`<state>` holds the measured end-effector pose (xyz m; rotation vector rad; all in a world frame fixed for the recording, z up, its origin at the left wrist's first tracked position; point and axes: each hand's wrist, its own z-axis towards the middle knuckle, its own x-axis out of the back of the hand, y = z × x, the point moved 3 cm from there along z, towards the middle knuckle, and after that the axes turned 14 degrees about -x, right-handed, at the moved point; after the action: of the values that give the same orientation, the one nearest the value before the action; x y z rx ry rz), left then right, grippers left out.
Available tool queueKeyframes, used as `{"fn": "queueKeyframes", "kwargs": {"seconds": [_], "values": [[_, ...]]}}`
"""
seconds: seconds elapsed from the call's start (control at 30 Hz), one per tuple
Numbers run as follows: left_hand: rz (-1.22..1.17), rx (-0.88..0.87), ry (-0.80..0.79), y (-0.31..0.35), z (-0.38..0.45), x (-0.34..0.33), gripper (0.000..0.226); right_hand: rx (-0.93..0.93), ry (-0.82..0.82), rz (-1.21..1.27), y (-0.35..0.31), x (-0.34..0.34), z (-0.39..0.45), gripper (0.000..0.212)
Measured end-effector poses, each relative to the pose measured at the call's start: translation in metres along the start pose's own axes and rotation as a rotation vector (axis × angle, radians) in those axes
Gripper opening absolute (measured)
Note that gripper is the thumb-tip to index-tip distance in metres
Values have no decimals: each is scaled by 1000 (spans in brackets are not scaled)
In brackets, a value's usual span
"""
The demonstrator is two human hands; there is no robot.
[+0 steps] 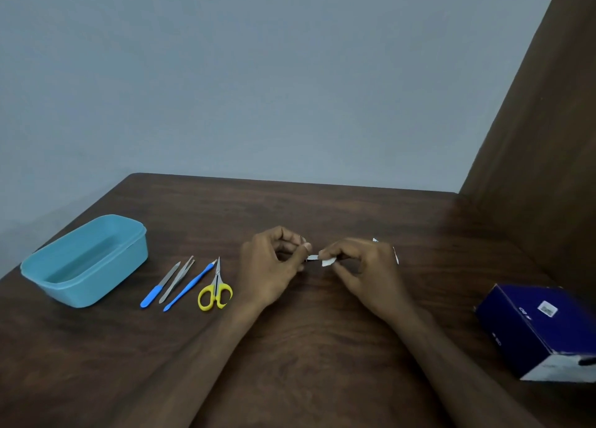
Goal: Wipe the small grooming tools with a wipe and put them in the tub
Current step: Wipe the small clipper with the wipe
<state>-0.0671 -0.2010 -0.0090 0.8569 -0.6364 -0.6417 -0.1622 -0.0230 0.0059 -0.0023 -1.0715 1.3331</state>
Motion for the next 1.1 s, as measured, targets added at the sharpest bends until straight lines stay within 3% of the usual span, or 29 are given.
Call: {"fn": "queueKeyframes", "kwargs": {"seconds": [0.23, 0.37, 0.53, 0.8, 1.1], "values": [[-55, -53, -115, 10, -2, 3, 11, -189, 66, 96, 6, 4, 1, 18], [19, -135, -127, 12, -3, 2, 11, -180, 165, 86, 7, 7, 2, 19], [30, -152, -156, 15, -3, 2, 11, -44, 23, -111, 5, -6, -1, 20], [173, -134, -95, 10, -2, 2, 5, -56, -158, -90, 6, -15, -1, 14], [310, -176, -15, 18, -5, 5, 7, -114, -123, -120, 14, -16, -1, 19]]}}
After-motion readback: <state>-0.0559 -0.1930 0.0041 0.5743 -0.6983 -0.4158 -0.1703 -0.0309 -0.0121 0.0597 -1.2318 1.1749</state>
